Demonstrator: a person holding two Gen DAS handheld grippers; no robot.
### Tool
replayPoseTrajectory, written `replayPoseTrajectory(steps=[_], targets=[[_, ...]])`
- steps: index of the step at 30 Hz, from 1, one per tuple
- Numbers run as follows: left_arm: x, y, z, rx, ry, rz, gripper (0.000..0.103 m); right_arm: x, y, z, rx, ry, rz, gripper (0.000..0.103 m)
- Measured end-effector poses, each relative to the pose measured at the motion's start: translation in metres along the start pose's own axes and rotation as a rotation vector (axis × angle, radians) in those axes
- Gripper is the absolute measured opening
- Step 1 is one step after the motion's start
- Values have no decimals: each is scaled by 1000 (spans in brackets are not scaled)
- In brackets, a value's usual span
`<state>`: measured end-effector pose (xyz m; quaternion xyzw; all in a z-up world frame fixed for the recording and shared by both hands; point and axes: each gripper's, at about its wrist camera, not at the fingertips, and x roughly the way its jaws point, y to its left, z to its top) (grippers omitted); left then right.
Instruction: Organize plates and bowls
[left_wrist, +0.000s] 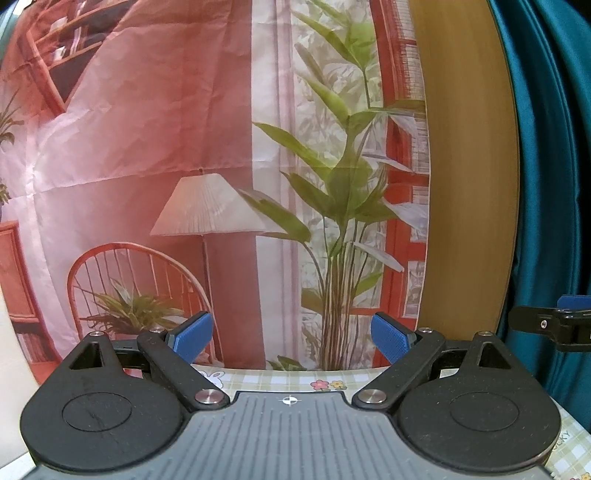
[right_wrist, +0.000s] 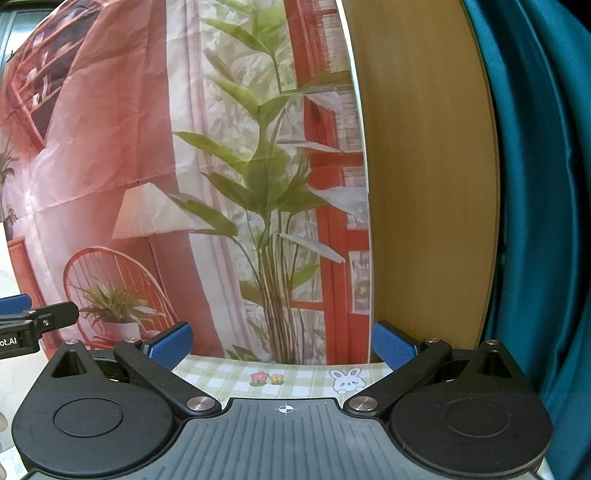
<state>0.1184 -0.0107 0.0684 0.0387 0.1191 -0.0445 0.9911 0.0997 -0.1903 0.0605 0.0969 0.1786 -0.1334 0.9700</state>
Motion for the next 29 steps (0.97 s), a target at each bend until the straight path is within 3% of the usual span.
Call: replayPoseTrajectory(steps=[29], targets=[[-2, 8, 0, -12, -4, -8, 94, -3, 5, 1, -9, -5, 0, 103]])
